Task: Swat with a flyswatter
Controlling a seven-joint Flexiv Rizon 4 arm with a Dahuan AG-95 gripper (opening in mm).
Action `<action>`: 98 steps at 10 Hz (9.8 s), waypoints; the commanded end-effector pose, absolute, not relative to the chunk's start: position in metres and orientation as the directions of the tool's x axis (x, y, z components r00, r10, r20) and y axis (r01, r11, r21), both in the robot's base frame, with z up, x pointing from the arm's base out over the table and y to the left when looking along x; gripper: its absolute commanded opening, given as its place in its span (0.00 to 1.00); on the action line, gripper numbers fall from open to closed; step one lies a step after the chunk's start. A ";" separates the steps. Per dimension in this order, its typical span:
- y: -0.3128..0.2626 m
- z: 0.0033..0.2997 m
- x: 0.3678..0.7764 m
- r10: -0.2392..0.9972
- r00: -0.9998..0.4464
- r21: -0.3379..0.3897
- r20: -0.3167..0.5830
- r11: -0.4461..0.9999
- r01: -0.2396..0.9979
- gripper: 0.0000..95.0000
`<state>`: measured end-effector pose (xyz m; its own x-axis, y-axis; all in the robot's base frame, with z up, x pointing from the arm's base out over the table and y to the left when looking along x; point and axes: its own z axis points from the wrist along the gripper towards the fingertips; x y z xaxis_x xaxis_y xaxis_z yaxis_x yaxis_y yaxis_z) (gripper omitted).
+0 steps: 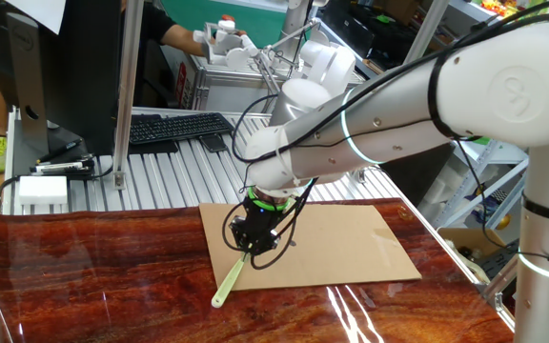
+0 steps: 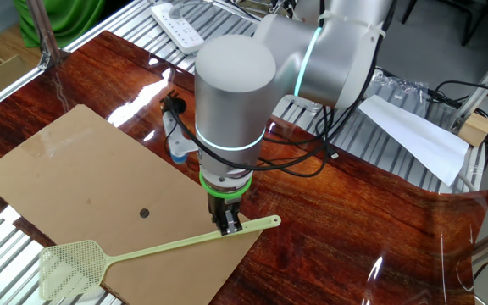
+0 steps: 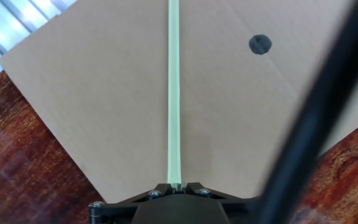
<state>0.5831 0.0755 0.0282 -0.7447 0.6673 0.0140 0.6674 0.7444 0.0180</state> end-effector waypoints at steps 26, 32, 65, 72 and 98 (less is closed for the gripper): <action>0.078 0.008 0.580 0.700 -0.713 0.034 0.024 0.713 0.701 0.40; 0.078 0.008 0.580 0.682 -0.732 0.040 0.010 0.731 0.681 0.00; 0.093 0.092 0.617 0.726 -0.687 0.008 0.013 0.687 0.726 0.00; 0.093 0.102 0.630 0.762 -0.647 0.013 0.027 0.647 0.763 0.00; 0.141 0.105 0.658 0.969 -0.232 -0.019 0.080 0.235 0.972 0.00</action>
